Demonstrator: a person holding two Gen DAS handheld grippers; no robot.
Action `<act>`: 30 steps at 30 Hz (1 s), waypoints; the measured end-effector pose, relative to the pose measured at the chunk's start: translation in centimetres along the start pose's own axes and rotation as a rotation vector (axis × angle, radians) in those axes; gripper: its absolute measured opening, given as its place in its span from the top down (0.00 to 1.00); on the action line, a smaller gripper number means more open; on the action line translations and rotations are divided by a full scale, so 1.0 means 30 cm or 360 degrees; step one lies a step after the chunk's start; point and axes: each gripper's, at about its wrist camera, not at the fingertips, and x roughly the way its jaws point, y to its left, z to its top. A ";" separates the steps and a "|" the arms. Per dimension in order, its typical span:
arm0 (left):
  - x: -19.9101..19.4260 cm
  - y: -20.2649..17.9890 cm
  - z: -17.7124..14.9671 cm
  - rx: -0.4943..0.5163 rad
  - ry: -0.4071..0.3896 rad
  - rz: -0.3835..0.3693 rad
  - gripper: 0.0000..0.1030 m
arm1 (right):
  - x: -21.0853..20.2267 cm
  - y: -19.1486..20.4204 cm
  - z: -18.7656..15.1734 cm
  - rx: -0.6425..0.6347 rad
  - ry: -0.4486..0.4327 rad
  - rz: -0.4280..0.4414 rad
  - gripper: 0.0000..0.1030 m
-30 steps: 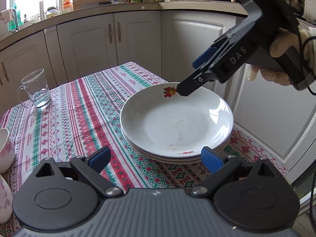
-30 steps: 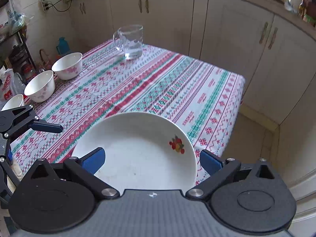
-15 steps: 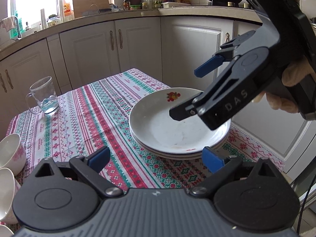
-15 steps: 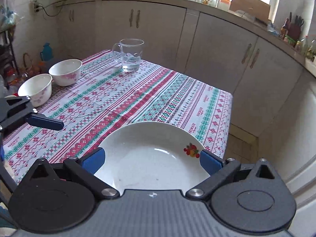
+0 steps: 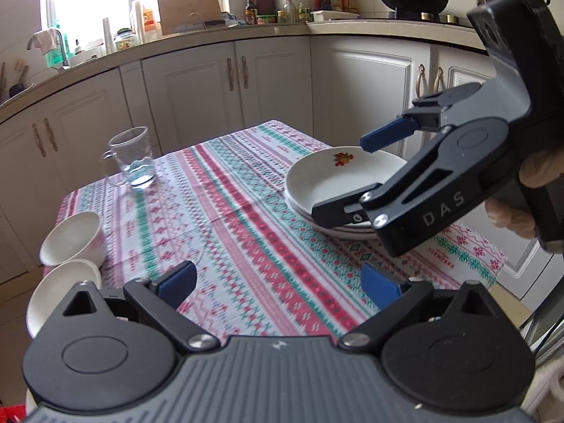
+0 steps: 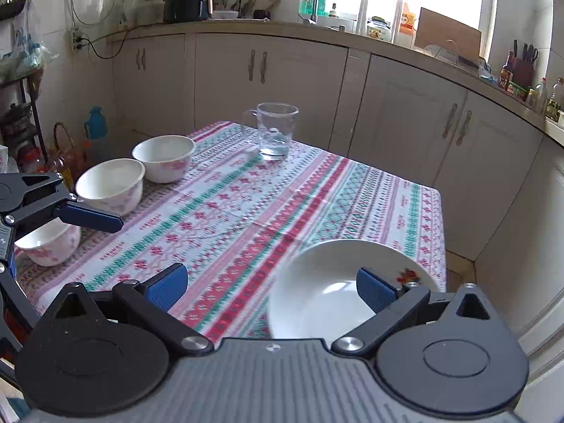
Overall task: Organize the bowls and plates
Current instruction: 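Move the right tool to a white bowl and close on its rim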
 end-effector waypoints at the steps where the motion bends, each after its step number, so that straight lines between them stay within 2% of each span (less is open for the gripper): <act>1: -0.019 0.017 -0.011 -0.0015 -0.0001 0.0012 0.04 | 0.000 0.022 -0.002 0.0002 -0.0010 0.0008 0.00; 7: -0.127 0.121 -0.098 -0.0106 -0.0002 0.0118 0.04 | 0.031 0.157 -0.002 -0.0020 -0.0049 0.0077 0.00; 12: -0.187 0.206 -0.174 -0.0131 0.0030 0.0219 0.04 | 0.076 0.275 0.016 -0.0067 -0.0050 0.0203 0.00; 17: -0.223 0.293 -0.254 -0.0155 0.0082 0.0272 0.04 | 0.125 0.388 0.038 -0.0134 -0.0033 0.0326 0.00; 22: -0.231 0.361 -0.325 -0.0134 0.0128 0.0283 0.04 | 0.159 0.475 0.063 -0.0192 -0.0030 0.0421 0.00; 30: -0.202 0.438 -0.400 -0.0151 0.0153 0.0234 0.04 | 0.223 0.573 0.102 -0.0267 0.0039 0.0556 0.00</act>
